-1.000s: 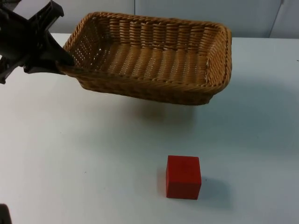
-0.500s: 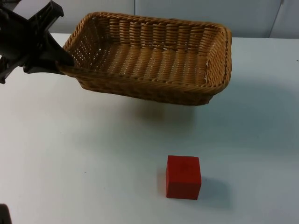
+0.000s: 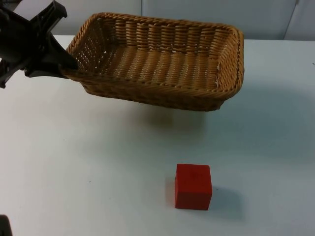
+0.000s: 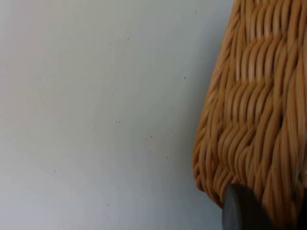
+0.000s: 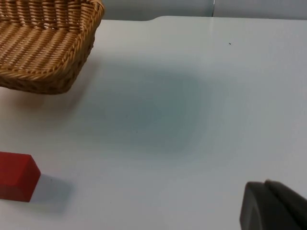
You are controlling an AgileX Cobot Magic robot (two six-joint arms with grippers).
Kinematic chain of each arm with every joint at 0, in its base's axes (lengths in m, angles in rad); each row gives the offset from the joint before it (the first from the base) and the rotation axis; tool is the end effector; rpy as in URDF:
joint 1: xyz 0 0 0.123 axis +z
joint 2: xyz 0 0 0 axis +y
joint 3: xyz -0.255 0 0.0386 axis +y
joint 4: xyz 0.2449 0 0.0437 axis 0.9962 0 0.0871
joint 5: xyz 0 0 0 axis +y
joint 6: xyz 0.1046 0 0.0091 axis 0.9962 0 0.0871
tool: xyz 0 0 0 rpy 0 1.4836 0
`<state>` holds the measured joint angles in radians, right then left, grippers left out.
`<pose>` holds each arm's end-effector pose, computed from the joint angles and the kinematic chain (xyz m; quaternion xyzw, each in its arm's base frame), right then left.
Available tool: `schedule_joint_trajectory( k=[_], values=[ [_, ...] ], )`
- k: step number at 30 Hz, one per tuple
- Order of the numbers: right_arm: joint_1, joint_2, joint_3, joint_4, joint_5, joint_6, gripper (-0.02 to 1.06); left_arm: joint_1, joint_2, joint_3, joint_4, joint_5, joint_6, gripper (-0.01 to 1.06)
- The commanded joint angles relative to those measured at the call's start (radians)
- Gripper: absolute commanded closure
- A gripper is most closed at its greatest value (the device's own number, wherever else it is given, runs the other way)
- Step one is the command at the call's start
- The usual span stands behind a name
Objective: Pick up the basket with the left hand and place the cube into the basket with the right hand.
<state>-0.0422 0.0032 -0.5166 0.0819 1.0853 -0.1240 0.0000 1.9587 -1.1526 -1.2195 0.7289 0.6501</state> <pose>0.0300 0.0063 0.2721 -0.0373 0.8546 -0.0021 0.5179 0.3763 -0.0657 0.1283 -0.1205 0.9041 -0.3696 0.1777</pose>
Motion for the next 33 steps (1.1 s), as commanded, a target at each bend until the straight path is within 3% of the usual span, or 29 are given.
schedule_joint_trajectory(
  k=[1, 14, 16, 17, 20, 21, 23, 25, 26, 30, 31, 33],
  values=[
    [-0.008, -0.003, 0.0, 0.003, -0.009, -0.007, 1.05, -0.002, -0.016, -0.001, -0.031, 0.027, -0.004, 1.05],
    [-0.008, -0.003, 0.0, 0.05, -0.009, -0.017, 1.05, -0.002, -0.016, -0.001, -0.031, 0.027, -0.004, 1.05],
    [-0.008, 0.027, 0.0, 0.139, 0.0, -0.103, 1.04, -0.002, -0.016, -0.001, -0.031, 0.027, -0.004, 1.05],
    [-0.008, 0.027, 0.0, 0.139, 0.0, -0.103, 1.04, -0.002, -0.016, -0.001, -0.031, 0.027, -0.004, 1.05],
    [-0.008, 0.199, 0.0, 0.376, 0.004, -0.257, 0.93, -0.002, -0.016, -0.001, -0.031, 0.027, -0.004, 1.05],
    [-0.008, 0.199, 0.0, 0.376, 0.004, -0.257, 0.93, -0.002, -0.016, -0.001, -0.031, 0.027, -0.004, 1.05],
    [-0.008, 0.321, -0.01, 0.448, 0.007, -0.338, 0.77, -0.002, -0.016, -0.001, -0.029, 0.027, -0.004, 1.05],
    [-0.008, 0.485, -0.04, 0.457, 0.014, -0.397, 0.51, -0.002, -0.016, -0.001, -0.03, 0.025, -0.004, 1.05],
    [-0.008, 0.485, -0.04, 0.457, 0.014, -0.397, 0.51, -0.002, -0.016, -0.001, -0.03, 0.025, -0.004, 1.05],
    [-0.008, 0.744, -0.092, 0.458, 0.05, -0.476, 0.12, -0.002, -0.016, -0.001, -0.03, 0.025, -0.004, 1.05],
    [-0.008, 0.744, -0.092, 0.458, 0.05, -0.476, 0.12, -0.002, -0.016, -0.001, -0.03, 0.025, -0.004, 1.05],
    [-0.008, 0.863, -0.118, 0.46, 0.075, -0.481, 0.0, -0.002, -0.016, -0.001, -0.03, 0.025, -0.004, 1.05]
  ],
)
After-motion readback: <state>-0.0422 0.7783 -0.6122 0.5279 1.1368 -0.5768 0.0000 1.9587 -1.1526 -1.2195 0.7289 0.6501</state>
